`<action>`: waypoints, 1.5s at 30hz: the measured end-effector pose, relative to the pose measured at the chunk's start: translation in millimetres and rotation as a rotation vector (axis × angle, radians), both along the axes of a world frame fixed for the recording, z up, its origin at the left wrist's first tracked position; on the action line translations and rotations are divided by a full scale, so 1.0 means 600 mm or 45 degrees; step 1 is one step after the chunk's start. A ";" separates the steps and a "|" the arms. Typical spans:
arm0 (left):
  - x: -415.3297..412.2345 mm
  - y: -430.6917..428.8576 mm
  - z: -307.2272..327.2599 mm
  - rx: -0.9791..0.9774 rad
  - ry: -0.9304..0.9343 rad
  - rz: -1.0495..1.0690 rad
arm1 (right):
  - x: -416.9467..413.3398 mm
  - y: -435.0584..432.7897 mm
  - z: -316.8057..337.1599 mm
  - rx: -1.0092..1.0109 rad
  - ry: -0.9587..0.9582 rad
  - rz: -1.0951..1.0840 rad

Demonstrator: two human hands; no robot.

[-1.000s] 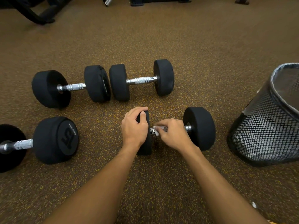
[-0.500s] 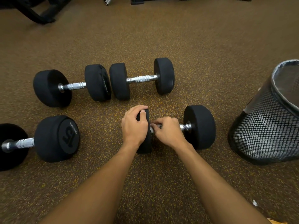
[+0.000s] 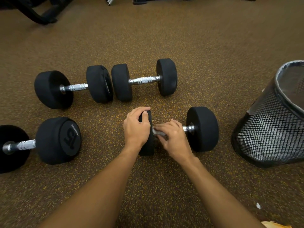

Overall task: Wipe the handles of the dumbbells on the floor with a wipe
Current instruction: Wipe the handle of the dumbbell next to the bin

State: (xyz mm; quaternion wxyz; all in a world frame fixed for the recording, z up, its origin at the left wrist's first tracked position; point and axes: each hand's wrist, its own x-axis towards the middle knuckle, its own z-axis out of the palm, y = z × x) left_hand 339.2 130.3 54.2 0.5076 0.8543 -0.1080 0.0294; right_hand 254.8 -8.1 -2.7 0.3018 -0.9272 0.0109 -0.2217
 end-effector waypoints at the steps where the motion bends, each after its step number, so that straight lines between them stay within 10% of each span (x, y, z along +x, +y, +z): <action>1: 0.001 -0.001 0.000 -0.003 0.005 0.002 | -0.003 -0.005 -0.005 -0.015 -0.045 0.012; 45: 0.013 -0.005 -0.001 0.011 0.044 0.001 | -0.001 -0.011 -0.042 -0.155 -0.335 0.121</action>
